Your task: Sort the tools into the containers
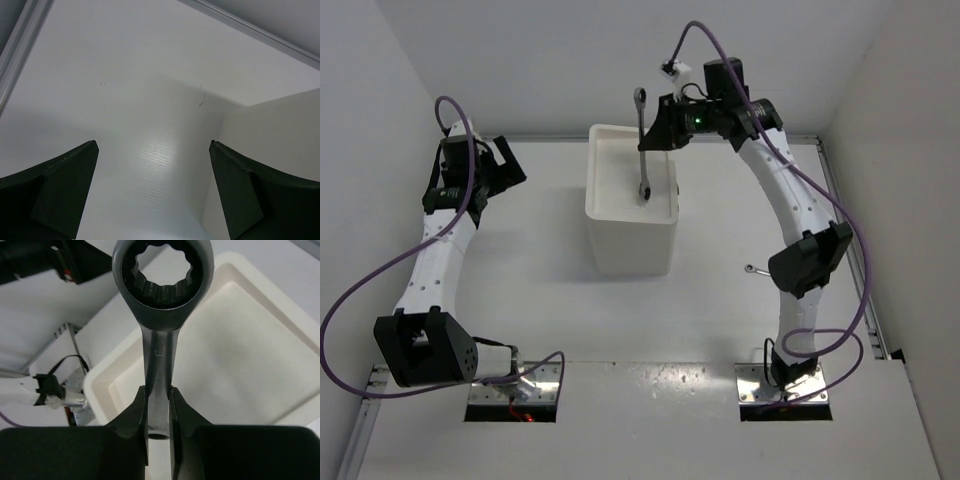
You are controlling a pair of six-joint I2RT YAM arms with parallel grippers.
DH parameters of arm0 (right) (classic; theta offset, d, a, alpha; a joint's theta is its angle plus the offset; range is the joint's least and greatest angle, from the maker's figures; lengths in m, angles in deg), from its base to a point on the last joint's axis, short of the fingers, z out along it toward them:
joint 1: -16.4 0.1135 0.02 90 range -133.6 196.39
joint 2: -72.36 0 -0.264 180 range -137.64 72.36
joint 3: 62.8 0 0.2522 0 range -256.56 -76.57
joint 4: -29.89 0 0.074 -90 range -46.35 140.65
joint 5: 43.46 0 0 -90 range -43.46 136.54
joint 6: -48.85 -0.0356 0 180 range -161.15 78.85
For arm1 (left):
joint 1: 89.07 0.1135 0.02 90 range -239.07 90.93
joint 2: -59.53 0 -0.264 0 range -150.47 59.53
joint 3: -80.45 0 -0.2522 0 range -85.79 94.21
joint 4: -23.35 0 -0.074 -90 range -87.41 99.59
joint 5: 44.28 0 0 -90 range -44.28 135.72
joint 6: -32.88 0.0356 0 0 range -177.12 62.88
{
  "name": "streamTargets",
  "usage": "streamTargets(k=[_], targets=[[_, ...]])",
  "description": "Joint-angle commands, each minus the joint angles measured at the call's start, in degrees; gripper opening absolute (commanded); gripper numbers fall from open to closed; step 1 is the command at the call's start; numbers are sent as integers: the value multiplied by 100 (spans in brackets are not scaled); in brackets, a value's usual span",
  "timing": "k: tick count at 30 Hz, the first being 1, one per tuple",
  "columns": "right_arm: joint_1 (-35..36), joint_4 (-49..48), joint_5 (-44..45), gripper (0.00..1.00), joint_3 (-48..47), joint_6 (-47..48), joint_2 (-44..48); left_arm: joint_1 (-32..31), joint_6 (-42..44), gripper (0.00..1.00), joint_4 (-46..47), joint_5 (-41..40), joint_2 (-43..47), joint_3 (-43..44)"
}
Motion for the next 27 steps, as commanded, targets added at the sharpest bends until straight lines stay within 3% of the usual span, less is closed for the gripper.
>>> streamTargets(k=[1,6,13,27], targets=[[159,110,526,0,-302,527,-68,75,-3,100,168,-20,18,6],[537,513,1483,0,-302,1265,-191,75,50,100,168,-20,18,-56],[731,725,1776,0,-197,1442,-349,127,50,100,168,-20,18,-108],[625,461,1828,0,225,247,-586,127,50,100,168,33,-34,-108]])
